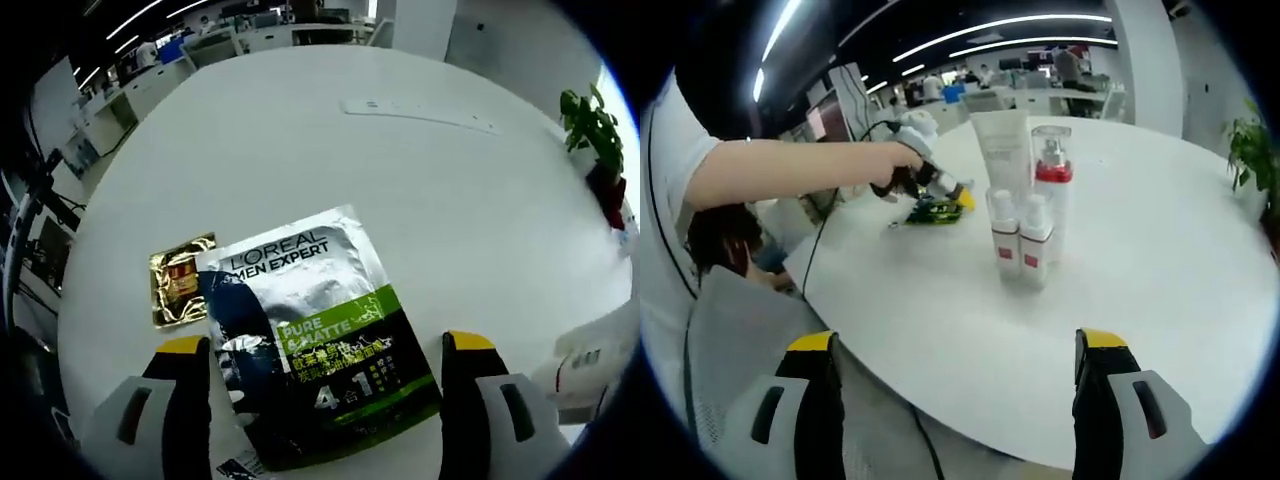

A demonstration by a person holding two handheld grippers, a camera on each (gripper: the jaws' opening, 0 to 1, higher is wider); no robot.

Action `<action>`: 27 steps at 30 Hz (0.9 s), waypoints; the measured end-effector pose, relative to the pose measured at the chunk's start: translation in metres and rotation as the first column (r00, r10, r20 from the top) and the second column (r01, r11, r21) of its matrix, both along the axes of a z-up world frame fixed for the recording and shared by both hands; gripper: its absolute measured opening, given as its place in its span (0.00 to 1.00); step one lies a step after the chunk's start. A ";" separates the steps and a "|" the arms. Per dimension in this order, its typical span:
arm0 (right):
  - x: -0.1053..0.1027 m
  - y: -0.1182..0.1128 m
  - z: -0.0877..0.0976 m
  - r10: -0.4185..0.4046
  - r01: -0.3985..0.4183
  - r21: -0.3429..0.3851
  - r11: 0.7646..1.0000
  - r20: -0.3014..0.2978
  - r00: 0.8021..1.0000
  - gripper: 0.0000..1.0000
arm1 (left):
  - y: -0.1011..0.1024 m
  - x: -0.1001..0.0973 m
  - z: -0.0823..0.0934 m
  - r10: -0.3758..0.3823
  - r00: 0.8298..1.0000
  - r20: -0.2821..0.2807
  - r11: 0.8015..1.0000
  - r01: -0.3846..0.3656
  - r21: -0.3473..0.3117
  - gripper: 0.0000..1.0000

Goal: Arrange the skincare products in the storage area until every visible bottle or jar stands upright without overlapping.

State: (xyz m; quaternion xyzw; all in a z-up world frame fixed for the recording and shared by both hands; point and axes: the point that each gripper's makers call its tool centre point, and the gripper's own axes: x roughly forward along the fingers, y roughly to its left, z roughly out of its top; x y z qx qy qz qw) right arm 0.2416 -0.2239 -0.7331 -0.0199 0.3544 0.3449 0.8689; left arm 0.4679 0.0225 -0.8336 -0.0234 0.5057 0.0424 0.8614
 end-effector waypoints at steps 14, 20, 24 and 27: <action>0.000 0.000 0.000 0.003 -0.003 -0.002 1.000 0.006 1.000 0.96 | 0.003 0.004 0.003 -0.109 0.991 0.081 0.994 0.110 0.002 0.61; 0.000 0.000 0.001 0.001 -0.001 0.000 1.000 0.008 1.000 0.96 | 0.004 0.011 0.003 -0.114 0.989 0.099 0.993 0.115 -0.001 0.37; 0.000 0.000 0.001 -0.002 0.002 0.001 1.000 0.011 1.000 0.95 | -0.002 0.012 0.012 -0.037 0.987 0.159 0.992 0.055 -0.110 0.26; 0.000 0.000 0.002 -0.002 0.002 0.000 1.000 0.012 1.000 0.95 | 0.001 0.008 0.015 -0.124 0.981 0.151 0.989 0.134 -0.061 0.14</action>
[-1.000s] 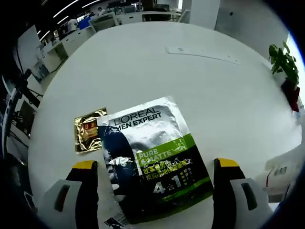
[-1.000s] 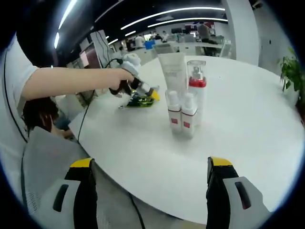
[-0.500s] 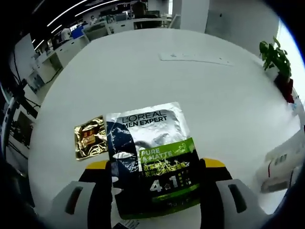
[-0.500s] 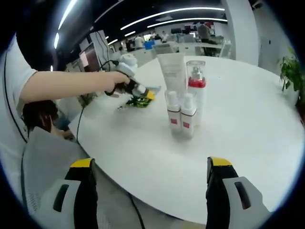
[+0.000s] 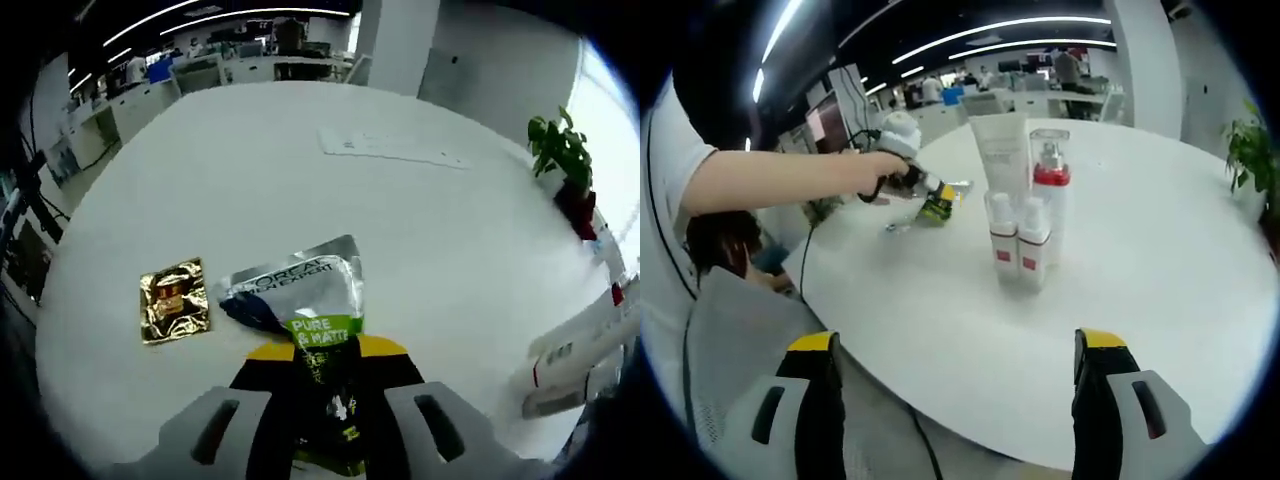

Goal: Arrange the skincare products in the storage area until every visible bottle or jar stands upright without overlapping.

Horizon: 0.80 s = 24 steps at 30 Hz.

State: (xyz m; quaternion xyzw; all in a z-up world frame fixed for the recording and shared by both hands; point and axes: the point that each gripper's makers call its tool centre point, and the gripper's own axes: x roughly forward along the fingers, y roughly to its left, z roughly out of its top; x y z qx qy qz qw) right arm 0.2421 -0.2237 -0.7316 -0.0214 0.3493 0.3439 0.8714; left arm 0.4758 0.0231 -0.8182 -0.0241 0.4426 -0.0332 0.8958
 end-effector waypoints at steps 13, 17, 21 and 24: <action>0.000 0.001 0.001 0.010 -0.009 -0.017 1.000 0.014 1.000 0.96 | -0.001 -0.002 0.011 -0.004 0.998 0.062 0.998 0.007 -0.056 0.03; -0.001 0.003 0.001 0.024 -0.024 -0.025 0.999 0.019 1.000 0.95 | -0.005 -0.011 0.020 0.018 0.995 0.095 0.992 -0.006 -0.126 0.03; -0.006 0.014 0.007 0.070 -0.070 -0.005 0.998 0.018 0.997 0.92 | -0.012 -0.027 0.047 0.020 0.986 0.165 0.979 0.014 -0.203 0.02; -0.008 0.025 0.015 0.105 -0.105 0.007 0.994 0.033 0.994 0.89 | -0.015 -0.045 0.067 0.007 0.978 0.206 0.970 0.043 -0.239 0.02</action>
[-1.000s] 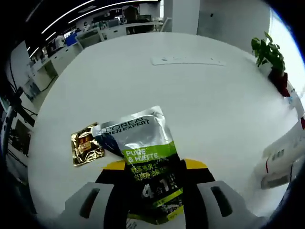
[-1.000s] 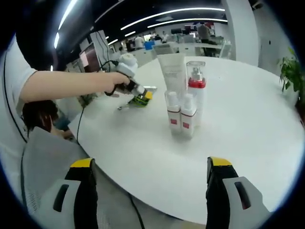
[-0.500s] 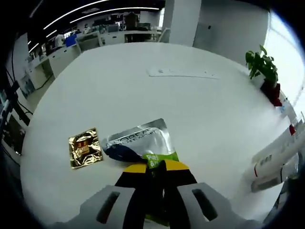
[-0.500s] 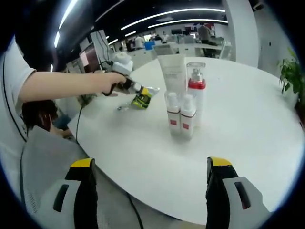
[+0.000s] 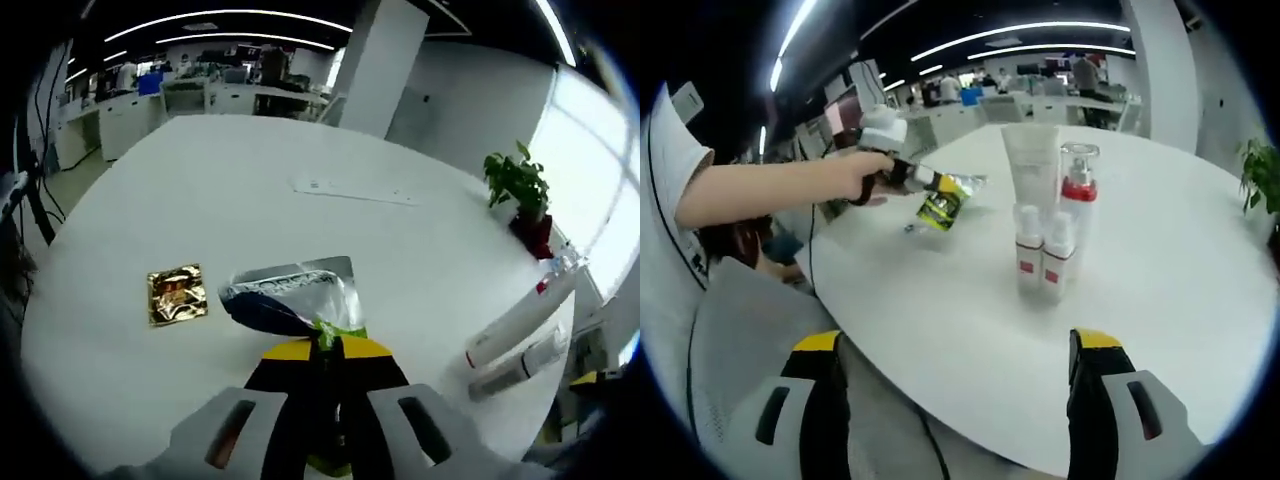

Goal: Arrange the skincare products in the storage area until every visible bottle or jar stands upright without overlapping.

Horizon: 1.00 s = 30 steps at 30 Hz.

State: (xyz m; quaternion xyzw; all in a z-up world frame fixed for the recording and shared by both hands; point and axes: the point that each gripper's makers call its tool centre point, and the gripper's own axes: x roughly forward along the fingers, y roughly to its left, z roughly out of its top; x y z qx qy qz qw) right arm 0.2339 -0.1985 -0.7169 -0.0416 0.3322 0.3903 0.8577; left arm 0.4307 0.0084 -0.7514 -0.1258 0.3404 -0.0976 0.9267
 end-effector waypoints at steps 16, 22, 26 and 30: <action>-0.009 0.087 0.054 0.027 0.004 0.421 0.907 -0.068 0.997 0.63 | -0.025 -0.097 0.071 -0.134 0.978 0.159 0.962 0.167 -0.217 0.02; -0.014 0.119 0.058 0.081 -0.033 0.467 0.883 -0.084 0.993 0.60 | -0.027 -0.138 0.101 -0.137 0.968 0.208 0.931 0.198 -0.308 0.02; -0.022 0.140 0.059 0.128 -0.068 0.481 0.874 -0.092 0.987 0.58 | -0.021 -0.158 0.115 -0.142 0.963 0.230 0.926 0.212 -0.312 0.02; -0.029 0.152 0.065 0.146 -0.084 0.498 0.863 -0.087 0.986 0.55 | -0.020 -0.173 0.129 -0.130 0.958 0.256 0.910 0.218 -0.353 0.02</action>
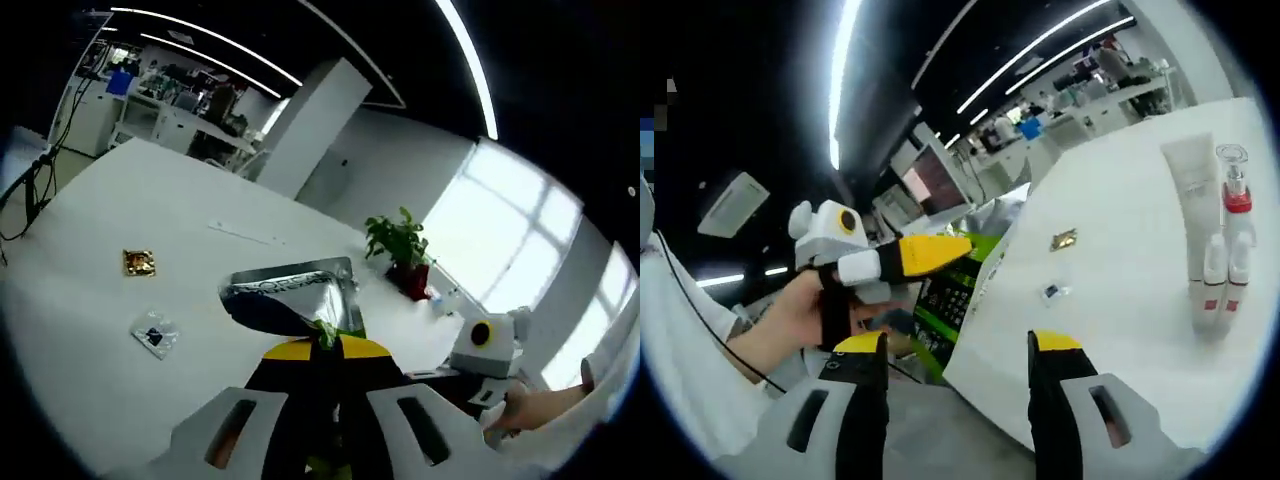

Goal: Arrange the skincare products in the storage area until every visible bottle or jar stands upright without overlapping.

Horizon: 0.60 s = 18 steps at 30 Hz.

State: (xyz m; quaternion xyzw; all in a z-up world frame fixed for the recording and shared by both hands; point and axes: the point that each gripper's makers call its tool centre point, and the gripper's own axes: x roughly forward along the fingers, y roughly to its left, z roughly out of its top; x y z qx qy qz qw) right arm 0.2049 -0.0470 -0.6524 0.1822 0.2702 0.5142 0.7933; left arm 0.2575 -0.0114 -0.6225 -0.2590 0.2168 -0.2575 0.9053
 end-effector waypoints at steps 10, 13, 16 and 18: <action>-0.025 -0.003 0.026 0.062 -0.063 0.095 0.994 0.016 0.998 0.16 | -0.026 -0.030 0.011 -0.027 0.999 0.018 0.991 0.029 -0.133 0.02; -0.026 -0.006 0.034 0.035 -0.035 0.146 0.989 0.005 0.999 0.10 | -0.027 -0.033 0.018 -0.040 0.999 0.024 0.981 0.044 -0.187 0.02; -0.028 -0.007 0.034 0.020 -0.017 0.167 0.986 -0.017 1.000 0.02 | -0.029 -0.034 0.020 -0.048 0.998 0.028 0.979 0.052 -0.195 0.03; -0.028 -0.009 0.032 0.015 -0.014 0.162 0.987 -0.004 1.000 0.01 | -0.032 -0.034 0.021 -0.061 0.997 0.041 0.980 0.068 -0.189 0.04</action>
